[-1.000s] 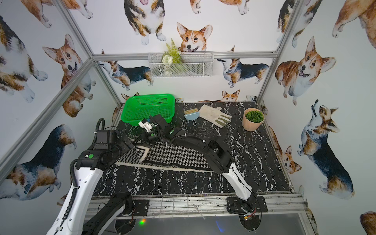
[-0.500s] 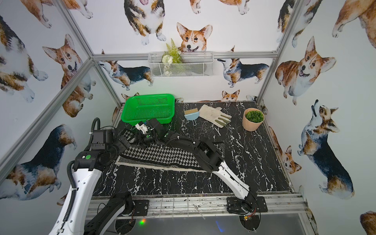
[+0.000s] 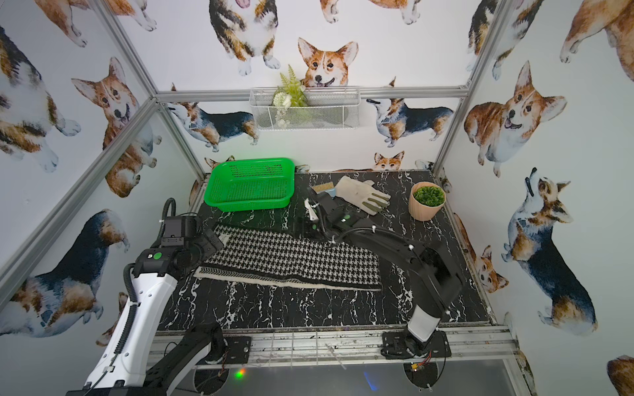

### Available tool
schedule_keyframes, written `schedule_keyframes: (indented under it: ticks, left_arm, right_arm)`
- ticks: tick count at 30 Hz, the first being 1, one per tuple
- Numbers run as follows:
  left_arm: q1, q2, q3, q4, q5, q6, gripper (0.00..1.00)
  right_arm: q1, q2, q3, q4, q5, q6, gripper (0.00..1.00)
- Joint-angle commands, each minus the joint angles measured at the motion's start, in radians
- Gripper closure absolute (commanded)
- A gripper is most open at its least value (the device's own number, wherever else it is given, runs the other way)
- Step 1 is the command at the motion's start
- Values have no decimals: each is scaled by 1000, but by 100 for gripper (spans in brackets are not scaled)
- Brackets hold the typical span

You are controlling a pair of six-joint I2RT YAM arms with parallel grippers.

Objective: Roll up the scarf and place it into the basket
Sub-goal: Flatten out the scarf at the center of the board.

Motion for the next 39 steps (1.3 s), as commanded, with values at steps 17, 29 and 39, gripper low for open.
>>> schedule_keyframes:
  ticks: [17, 29, 39]
  left_arm:
    - [1, 70, -55, 142, 119, -17, 1]
    - [-7, 89, -71, 167, 147, -16, 1]
    - [-10, 111, -63, 170, 146, -5, 1]
  right_arm:
    - [-224, -563, -625, -246, 287, 92, 28]
    - [-342, -390, -641, -123, 161, 4, 34]
    - [-353, -372, -683, -83, 112, 11, 77]
